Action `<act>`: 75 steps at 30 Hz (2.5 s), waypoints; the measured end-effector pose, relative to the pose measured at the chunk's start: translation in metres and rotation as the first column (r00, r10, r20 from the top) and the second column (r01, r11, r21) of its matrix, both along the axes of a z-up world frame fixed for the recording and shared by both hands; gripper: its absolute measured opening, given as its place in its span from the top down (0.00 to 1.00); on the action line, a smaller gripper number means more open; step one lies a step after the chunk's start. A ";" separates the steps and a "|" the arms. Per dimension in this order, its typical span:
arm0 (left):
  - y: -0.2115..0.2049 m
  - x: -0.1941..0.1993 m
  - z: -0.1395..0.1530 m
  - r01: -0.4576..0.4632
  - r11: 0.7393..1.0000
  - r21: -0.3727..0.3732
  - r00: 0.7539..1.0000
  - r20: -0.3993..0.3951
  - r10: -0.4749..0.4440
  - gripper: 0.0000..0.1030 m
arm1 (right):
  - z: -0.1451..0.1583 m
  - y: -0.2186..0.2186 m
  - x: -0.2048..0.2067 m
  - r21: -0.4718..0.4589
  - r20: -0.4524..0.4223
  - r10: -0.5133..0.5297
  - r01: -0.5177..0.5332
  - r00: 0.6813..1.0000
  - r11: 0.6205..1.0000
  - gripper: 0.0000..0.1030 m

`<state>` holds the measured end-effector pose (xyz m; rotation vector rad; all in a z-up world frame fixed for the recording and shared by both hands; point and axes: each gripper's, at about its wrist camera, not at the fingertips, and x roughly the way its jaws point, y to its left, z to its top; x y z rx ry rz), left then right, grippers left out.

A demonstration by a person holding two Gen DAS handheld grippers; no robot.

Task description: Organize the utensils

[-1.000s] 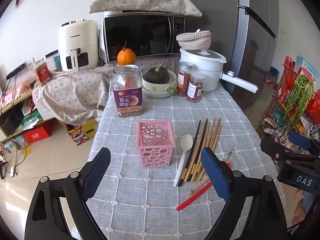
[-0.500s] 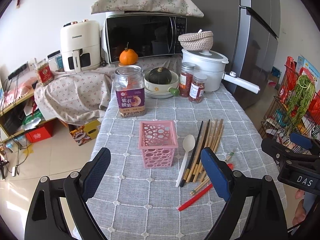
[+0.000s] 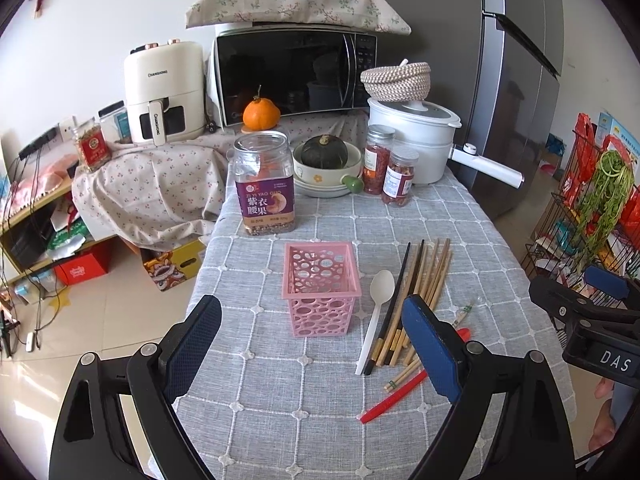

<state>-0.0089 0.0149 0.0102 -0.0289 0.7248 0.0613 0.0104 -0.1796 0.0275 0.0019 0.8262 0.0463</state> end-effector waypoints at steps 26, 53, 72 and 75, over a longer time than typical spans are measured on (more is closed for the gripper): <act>-0.002 0.000 -0.002 -0.001 1.000 -0.001 1.000 -0.004 0.001 0.09 | -0.001 -0.001 -0.001 0.004 0.000 -0.002 0.002 1.000 1.000 0.01; -0.016 0.007 -0.001 0.038 0.997 0.065 0.999 -0.002 -0.037 0.09 | -0.004 -0.010 0.010 0.042 -0.050 -0.013 0.015 0.999 0.999 0.01; -0.117 0.150 -0.049 0.359 0.930 -0.083 0.823 -0.442 -0.358 0.47 | -0.075 -0.107 0.073 0.185 -0.369 -0.113 0.192 0.922 0.964 0.45; -0.129 0.184 -0.073 0.319 0.945 -0.073 0.810 -0.496 -0.312 0.61 | -0.081 -0.111 0.082 0.197 -0.382 -0.110 0.197 0.918 0.961 0.45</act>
